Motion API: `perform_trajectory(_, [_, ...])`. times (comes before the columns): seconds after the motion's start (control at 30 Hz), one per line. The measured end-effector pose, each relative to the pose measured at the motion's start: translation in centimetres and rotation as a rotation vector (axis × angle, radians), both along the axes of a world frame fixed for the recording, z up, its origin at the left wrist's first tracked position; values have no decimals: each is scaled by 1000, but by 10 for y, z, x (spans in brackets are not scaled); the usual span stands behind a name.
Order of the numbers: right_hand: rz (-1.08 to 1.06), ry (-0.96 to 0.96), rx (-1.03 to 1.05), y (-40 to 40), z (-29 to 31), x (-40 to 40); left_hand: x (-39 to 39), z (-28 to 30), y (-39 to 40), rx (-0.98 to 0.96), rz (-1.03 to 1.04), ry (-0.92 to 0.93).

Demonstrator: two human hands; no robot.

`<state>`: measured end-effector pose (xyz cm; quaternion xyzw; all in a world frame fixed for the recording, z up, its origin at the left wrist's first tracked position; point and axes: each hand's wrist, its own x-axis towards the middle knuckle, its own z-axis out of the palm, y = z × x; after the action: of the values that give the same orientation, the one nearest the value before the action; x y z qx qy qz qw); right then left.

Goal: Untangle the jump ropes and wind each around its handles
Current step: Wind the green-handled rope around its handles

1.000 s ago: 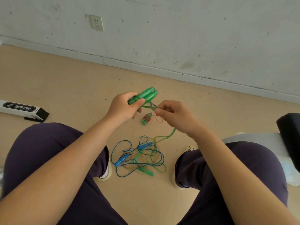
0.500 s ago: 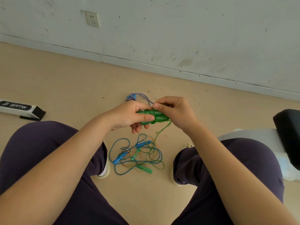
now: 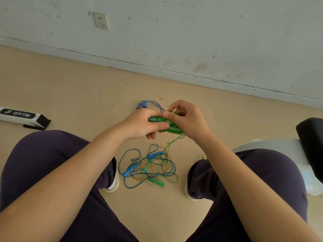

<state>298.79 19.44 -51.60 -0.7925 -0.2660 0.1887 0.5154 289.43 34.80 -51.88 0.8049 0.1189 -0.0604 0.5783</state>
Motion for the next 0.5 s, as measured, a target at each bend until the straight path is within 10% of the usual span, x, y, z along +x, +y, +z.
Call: perform_trajectory(0.5, [102, 353, 98, -4, 8, 1, 2, 3, -5, 39, 76, -19])
